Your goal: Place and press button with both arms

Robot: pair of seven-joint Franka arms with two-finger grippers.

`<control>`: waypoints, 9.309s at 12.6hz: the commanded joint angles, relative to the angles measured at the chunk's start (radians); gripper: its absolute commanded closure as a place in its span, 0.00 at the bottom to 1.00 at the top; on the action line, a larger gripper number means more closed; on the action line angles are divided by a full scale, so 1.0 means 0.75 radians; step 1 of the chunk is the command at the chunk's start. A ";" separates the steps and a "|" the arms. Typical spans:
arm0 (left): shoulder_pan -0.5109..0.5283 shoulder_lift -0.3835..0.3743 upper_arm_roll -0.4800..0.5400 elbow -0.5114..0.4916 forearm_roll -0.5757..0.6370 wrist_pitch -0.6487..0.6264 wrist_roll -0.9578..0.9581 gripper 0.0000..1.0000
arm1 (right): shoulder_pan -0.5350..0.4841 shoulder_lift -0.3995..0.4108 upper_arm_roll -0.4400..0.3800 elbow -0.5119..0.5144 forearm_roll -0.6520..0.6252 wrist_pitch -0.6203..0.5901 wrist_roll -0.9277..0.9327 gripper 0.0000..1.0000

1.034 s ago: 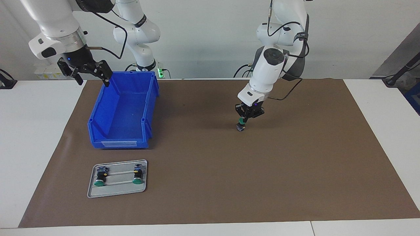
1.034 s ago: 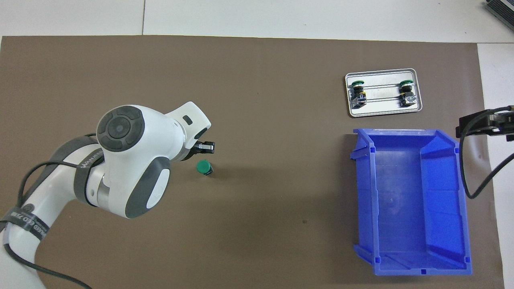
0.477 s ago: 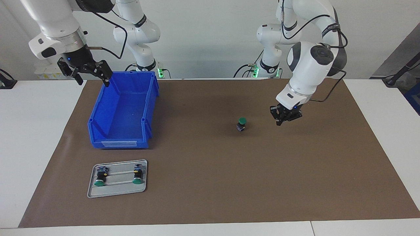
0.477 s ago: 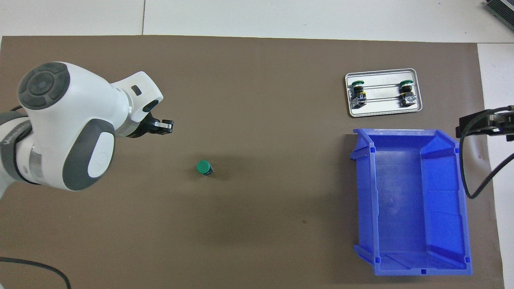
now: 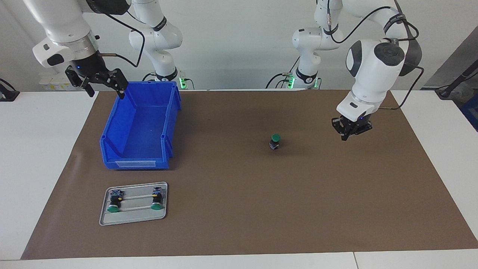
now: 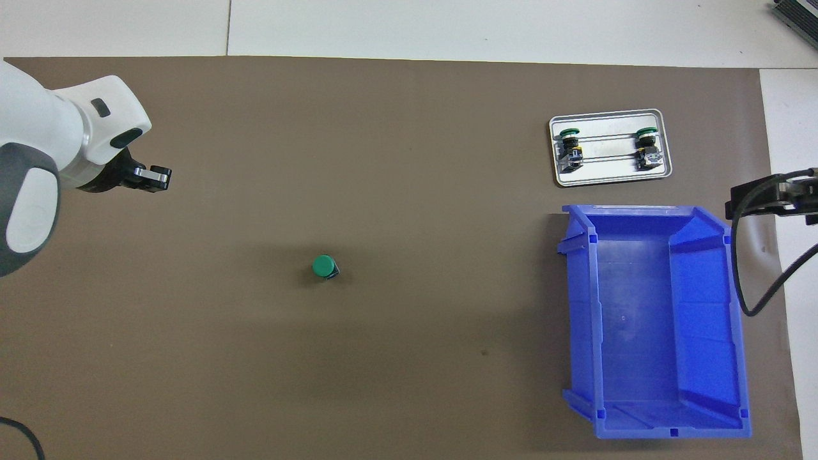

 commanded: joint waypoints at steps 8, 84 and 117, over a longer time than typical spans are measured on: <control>0.070 -0.131 0.042 0.122 -0.169 -0.318 0.015 0.94 | 0.139 -0.029 0.009 -0.068 0.045 0.076 0.210 0.00; 0.097 -0.100 0.104 0.095 -0.062 -0.292 0.118 0.00 | -0.059 0.065 0.005 -1.033 0.125 1.094 -0.287 1.00; 0.097 -0.100 0.104 0.095 -0.062 -0.292 0.118 0.00 | -0.079 0.012 0.005 -0.037 -0.014 0.059 -0.085 0.00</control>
